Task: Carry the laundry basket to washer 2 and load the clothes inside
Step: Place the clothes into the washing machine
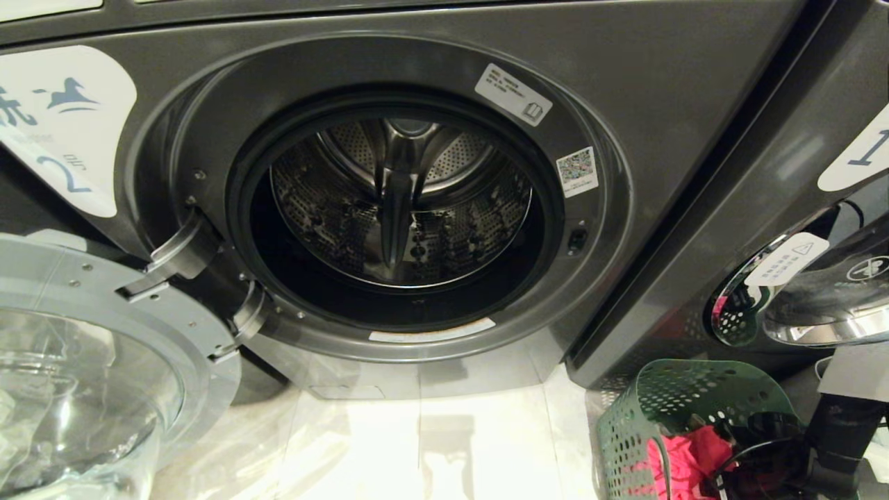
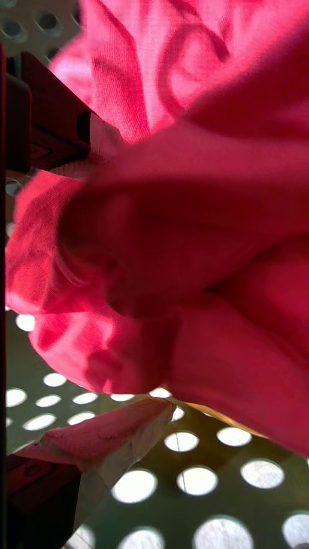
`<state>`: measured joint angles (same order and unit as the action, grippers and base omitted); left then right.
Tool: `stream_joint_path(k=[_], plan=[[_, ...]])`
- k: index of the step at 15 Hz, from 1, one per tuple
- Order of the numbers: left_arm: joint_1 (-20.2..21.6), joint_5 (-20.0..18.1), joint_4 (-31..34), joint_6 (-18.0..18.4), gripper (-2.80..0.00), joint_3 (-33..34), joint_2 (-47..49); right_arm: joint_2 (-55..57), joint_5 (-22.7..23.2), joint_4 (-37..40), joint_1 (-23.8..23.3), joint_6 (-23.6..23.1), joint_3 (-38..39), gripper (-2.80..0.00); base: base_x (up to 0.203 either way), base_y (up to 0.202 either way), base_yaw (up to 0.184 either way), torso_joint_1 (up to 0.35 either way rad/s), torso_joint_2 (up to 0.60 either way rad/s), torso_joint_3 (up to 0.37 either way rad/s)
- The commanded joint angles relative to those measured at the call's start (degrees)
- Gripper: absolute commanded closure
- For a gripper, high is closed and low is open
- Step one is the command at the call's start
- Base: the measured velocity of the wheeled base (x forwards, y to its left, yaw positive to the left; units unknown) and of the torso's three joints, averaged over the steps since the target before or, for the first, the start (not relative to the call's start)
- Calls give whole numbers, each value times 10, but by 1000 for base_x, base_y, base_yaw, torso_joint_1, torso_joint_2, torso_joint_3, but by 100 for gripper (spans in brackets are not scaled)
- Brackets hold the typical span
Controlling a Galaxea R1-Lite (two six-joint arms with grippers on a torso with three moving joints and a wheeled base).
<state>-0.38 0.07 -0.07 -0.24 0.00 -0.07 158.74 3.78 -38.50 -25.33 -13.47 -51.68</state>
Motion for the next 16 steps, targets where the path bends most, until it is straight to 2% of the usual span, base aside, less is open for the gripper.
stream_joint_path(k=[1,4,8,11,16], plan=[[0,0,0,0,0,0,1,15,-2,-3,-2,-2,-12,-280,0,0,0,0,0,0],[0,0,0,0,0,0,1,60,-5,0,-2,0,-49,-280,0,0,0,0,0,0],[0,0,0,0,0,0,1,102,23,0,-2,3,-103,-280,0,0,0,0,0,0],[0,0,0,0,0,0,1,136,27,0,0,3,-147,-280,0,0,0,0,0,0],[0,0,0,0,0,0,1,156,95,9,22,8,-168,-280,0,0,0,0,0,0]])
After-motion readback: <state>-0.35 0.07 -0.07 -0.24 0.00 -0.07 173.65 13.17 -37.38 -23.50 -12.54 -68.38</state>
